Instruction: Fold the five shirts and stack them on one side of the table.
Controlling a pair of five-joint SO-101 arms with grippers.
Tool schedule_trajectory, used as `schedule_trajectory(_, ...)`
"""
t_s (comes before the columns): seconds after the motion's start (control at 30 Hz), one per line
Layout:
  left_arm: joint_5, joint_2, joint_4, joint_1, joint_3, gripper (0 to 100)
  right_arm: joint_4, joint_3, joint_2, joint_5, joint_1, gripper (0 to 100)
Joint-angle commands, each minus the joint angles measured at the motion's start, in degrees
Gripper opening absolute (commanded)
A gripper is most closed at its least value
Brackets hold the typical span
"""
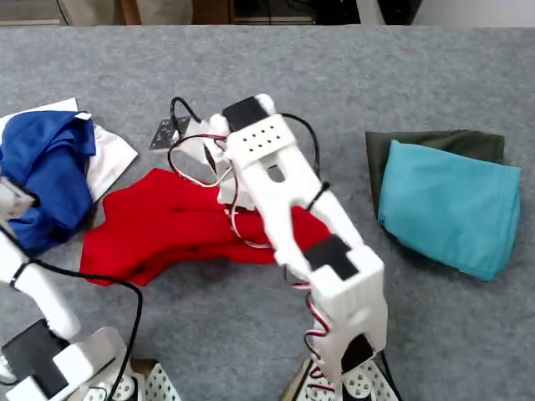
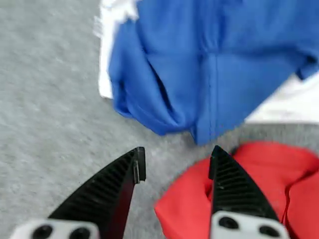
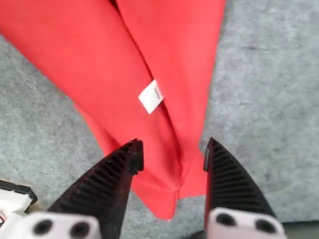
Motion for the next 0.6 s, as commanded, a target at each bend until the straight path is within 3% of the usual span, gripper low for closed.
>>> schedule_trajectory(0.0, 0.0, -1.5, -0.2, 3.6, 1.8, 22, -2.1, -4.8, 3.6, -0.7, -3.2, 20.3)
schedule_trajectory(0.37, -0.4, -1.5, -2.5, 5.6, 8.2, 22, -4.4, -16.6, 21.0, -1.0, -3.1, 18.7)
schedule_trajectory(0.5, -0.1, -2.1, -3.2, 6.7, 7.4, 22, -4.7, -23.9, 22.5, -2.7, 0.0, 3.8)
schedule_trajectory(0.57, -0.1, -1.6, -3.6, 8.2, 7.0, 22, -4.8, -27.2, 22.5, -3.1, 1.9, 2.5)
